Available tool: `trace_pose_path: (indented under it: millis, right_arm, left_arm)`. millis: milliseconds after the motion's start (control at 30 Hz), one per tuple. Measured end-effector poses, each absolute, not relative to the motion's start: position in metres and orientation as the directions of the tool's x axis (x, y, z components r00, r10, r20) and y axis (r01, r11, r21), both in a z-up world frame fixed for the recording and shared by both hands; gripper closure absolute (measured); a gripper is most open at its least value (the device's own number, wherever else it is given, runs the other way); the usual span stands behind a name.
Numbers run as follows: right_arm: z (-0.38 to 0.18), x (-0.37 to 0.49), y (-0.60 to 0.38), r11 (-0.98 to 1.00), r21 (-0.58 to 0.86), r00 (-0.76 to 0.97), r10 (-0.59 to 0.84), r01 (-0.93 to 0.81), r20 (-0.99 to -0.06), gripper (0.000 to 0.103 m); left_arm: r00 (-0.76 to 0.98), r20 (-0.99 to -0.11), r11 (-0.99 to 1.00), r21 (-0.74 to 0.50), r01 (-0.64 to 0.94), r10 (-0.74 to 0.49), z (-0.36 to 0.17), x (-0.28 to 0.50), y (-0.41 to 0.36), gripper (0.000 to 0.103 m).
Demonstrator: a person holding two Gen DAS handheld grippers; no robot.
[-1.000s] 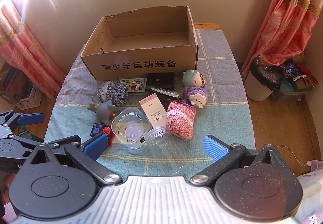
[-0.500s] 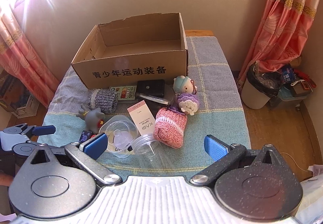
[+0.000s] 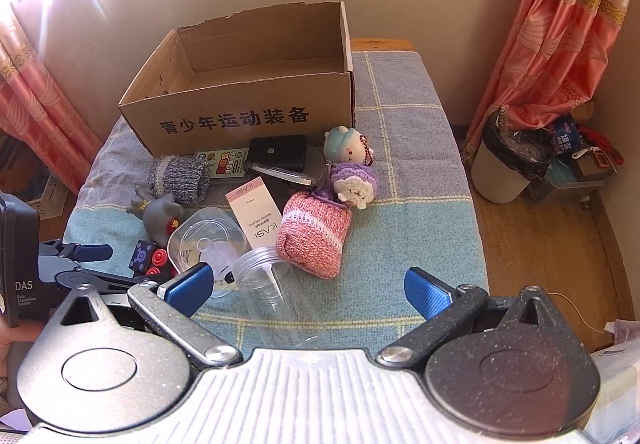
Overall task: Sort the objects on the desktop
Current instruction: 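Grasp the black cube toy with left tool while right tool grasps the clear plastic jar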
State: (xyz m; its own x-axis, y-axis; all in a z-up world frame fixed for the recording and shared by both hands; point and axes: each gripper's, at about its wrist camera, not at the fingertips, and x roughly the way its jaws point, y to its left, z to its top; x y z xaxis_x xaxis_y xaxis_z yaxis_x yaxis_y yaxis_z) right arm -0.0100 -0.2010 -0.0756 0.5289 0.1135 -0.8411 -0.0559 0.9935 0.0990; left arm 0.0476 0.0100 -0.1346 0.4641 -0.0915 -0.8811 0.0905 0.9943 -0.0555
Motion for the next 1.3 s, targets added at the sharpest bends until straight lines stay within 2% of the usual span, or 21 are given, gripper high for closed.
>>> trace_pose_path:
  millis: [67,300,500,600,667,767,1100,1300]
  right_arm:
    - [-0.078,-0.009,-0.199,0.993,0.091,0.522,0.114,-0.071,-0.845,0.0]
    - [-0.089,-0.005,-0.192,0.986,0.079,0.516,0.143,-0.144,-0.845,0.0]
    - [-0.108,0.001,-0.189,0.969,0.083,0.49,0.191,-0.233,-0.851,0.0]
    - [-0.119,0.003,-0.185,0.954,0.059,0.465,0.197,-0.294,-0.863,0.005]
    - [-0.125,0.005,-0.181,0.945,0.046,0.445,0.194,-0.323,-0.874,0.012]
    - [-0.135,0.009,-0.178,0.935,0.045,0.411,0.197,-0.351,-0.89,0.021]
    - [-0.154,0.023,-0.165,0.918,0.059,0.364,0.215,-0.393,-0.906,0.032]
    - [-0.16,0.027,-0.158,0.909,0.039,0.354,0.2,-0.415,-0.914,0.044]
  left_arm:
    - [0.467,-0.88,0.995,-0.055,0.086,-0.089,-0.135,0.05,0.011,0.005]
    - [0.453,-0.881,0.991,-0.112,0.077,-0.135,-0.137,0.05,0.018,0.026]
    - [0.463,-0.874,0.989,-0.113,0.099,-0.146,-0.136,0.049,0.01,0.043]
    - [0.464,-0.873,0.988,-0.114,0.106,-0.15,-0.137,0.05,0.006,0.048]
    - [0.466,-0.872,0.987,-0.11,0.117,-0.152,-0.137,0.049,0.004,0.052]
    - [0.465,-0.872,0.987,-0.11,0.118,-0.153,-0.137,0.048,0.004,0.053]
    - [0.465,-0.874,0.988,-0.095,0.118,-0.14,-0.136,0.047,0.004,0.053]
    - [0.458,-0.877,0.987,-0.099,0.126,-0.147,-0.137,0.047,0.006,0.053]
